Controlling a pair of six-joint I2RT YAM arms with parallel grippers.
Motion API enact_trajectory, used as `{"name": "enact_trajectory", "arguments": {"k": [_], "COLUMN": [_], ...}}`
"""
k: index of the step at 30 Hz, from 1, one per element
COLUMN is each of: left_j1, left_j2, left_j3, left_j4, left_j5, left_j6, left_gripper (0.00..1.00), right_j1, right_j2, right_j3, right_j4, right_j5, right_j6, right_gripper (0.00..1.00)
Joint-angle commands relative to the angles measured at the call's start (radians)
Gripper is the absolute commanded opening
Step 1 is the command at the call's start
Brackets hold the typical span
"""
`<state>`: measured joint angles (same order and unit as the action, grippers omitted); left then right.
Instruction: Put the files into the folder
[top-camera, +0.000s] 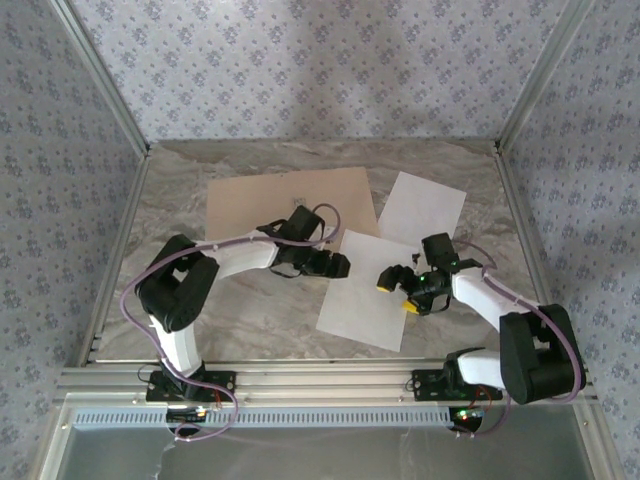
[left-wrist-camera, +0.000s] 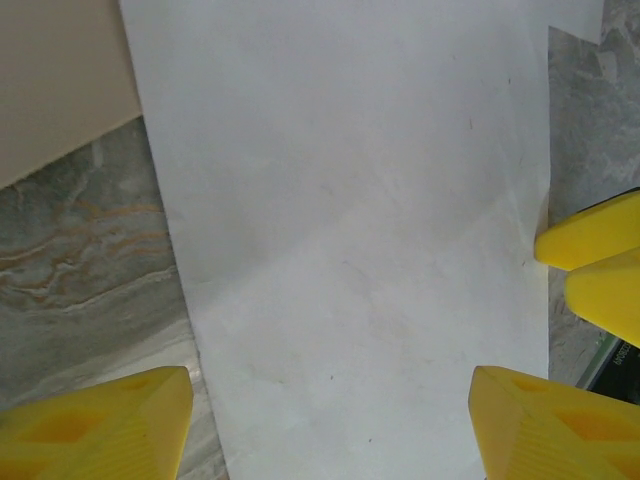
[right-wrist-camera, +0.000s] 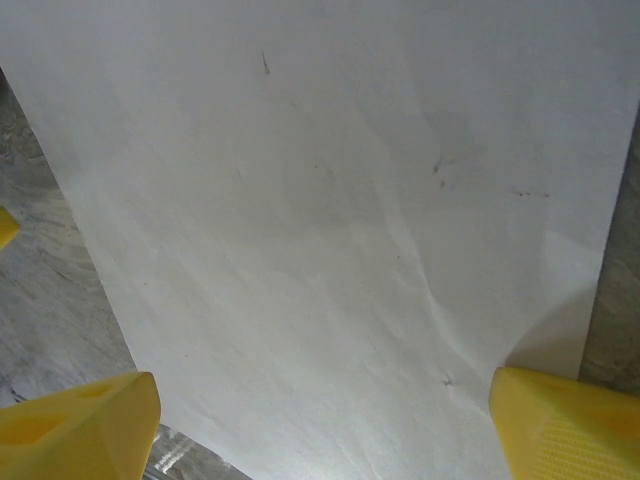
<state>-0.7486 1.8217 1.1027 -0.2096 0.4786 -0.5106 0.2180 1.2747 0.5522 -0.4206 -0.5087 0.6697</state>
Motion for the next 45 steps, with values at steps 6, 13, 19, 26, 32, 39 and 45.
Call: {"name": "enact_trajectory", "arguments": {"k": [6,13,19,26,32,39,45], "left_j1": [-0.024,-0.033,-0.032,-0.032,-0.032,-0.033,-0.033], "left_j2": [0.026,0.033,0.033,0.028,0.015,-0.030,-0.128], "left_j3": [-0.023,-0.042,-0.063,-0.071,-0.073,-0.075,-0.087], "left_j4": [-0.027,-0.001,0.033,0.027,0.018,-0.011,-0.099], "left_j5": [0.000,-0.002,0.009,-0.003,-0.016,-0.034,-0.115], "left_j6": [-0.037,-0.066,-0.086,-0.090,-0.098,-0.105,-0.127], "left_gripper": [0.76,0.81,0.82,0.85,0.88,0.89,0.89], "right_j1": [0.012,0.021,0.031,0.051,0.057,0.057,0.058], "right_j2": [0.014,0.011,0.011,0.016,0.023,0.021,0.008], "right_j3": [-0.015,-0.027,-0.032,-0.035,-0.035,-0.034,-0.025], "right_j4": [0.000,0.017,0.031,0.062,0.069,0.063,0.043], "right_j5": [0.003,0.001,-0.007,-0.015,-0.017,-0.015,-0.014], "right_j6": [0.015,0.028,0.043,0.070,0.074,0.073,0.070], "right_gripper": [0.88,0.88,0.88,0.88,0.88,0.88,0.89]}}
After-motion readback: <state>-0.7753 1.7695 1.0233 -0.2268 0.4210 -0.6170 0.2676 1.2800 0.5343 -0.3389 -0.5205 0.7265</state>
